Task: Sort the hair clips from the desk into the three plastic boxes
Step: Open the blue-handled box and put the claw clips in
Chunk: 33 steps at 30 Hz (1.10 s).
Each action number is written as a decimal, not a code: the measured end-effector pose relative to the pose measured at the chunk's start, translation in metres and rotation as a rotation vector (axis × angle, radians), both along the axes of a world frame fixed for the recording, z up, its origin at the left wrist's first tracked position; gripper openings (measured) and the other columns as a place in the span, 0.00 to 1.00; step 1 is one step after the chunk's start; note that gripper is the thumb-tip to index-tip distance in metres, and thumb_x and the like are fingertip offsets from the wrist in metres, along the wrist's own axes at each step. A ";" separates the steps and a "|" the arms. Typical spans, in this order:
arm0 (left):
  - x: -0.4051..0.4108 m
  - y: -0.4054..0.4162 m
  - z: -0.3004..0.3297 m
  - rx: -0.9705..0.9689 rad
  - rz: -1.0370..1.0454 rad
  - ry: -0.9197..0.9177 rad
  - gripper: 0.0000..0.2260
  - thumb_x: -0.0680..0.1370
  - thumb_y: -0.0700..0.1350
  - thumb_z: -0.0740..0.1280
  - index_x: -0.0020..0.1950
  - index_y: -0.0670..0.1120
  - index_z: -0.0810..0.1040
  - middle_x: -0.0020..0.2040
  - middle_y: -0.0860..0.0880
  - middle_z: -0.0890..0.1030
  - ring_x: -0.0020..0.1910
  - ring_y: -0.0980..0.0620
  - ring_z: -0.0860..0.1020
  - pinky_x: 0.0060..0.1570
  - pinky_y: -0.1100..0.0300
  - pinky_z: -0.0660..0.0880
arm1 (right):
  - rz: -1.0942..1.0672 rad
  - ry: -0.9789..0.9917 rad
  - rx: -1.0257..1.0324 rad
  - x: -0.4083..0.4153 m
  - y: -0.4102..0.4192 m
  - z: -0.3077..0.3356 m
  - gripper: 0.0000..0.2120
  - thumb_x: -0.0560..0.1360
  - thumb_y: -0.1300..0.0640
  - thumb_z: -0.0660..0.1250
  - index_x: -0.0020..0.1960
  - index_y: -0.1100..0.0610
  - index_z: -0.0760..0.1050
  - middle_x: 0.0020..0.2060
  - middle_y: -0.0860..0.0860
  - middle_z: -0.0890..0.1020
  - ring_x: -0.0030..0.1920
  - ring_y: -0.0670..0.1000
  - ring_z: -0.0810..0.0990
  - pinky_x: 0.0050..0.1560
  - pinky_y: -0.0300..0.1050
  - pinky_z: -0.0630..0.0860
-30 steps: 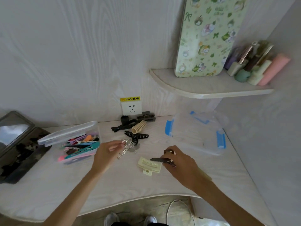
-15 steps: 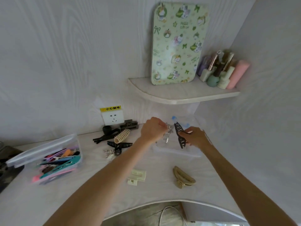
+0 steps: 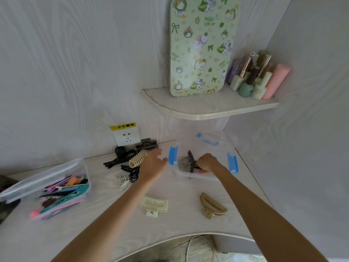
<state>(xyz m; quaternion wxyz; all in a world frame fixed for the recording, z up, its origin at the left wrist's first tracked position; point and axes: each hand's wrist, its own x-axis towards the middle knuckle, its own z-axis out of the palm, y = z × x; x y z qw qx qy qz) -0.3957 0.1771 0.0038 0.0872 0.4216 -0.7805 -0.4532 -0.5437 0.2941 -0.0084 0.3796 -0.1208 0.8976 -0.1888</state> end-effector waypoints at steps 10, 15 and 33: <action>0.013 -0.006 -0.009 0.238 -0.034 0.107 0.18 0.74 0.35 0.67 0.64 0.41 0.74 0.59 0.46 0.79 0.49 0.48 0.81 0.41 0.61 0.80 | 0.224 -0.083 0.010 0.001 0.009 0.013 0.25 0.79 0.63 0.56 0.74 0.59 0.54 0.70 0.60 0.66 0.67 0.59 0.70 0.60 0.48 0.70; 0.048 -0.001 -0.003 -0.137 -0.156 0.107 0.15 0.76 0.42 0.65 0.63 0.47 0.73 0.58 0.55 0.76 0.49 0.57 0.78 0.53 0.60 0.75 | 0.386 0.295 -0.243 0.025 0.050 0.045 0.16 0.79 0.56 0.57 0.66 0.50 0.68 0.59 0.46 0.77 0.54 0.44 0.77 0.58 0.42 0.74; 0.097 0.028 0.004 -0.022 -0.504 0.043 0.33 0.61 0.74 0.64 0.60 0.58 0.74 0.52 0.63 0.78 0.48 0.68 0.75 0.46 0.72 0.68 | 0.537 0.510 -0.268 0.098 0.134 0.022 0.19 0.71 0.33 0.60 0.49 0.47 0.71 0.41 0.45 0.81 0.40 0.44 0.79 0.40 0.39 0.76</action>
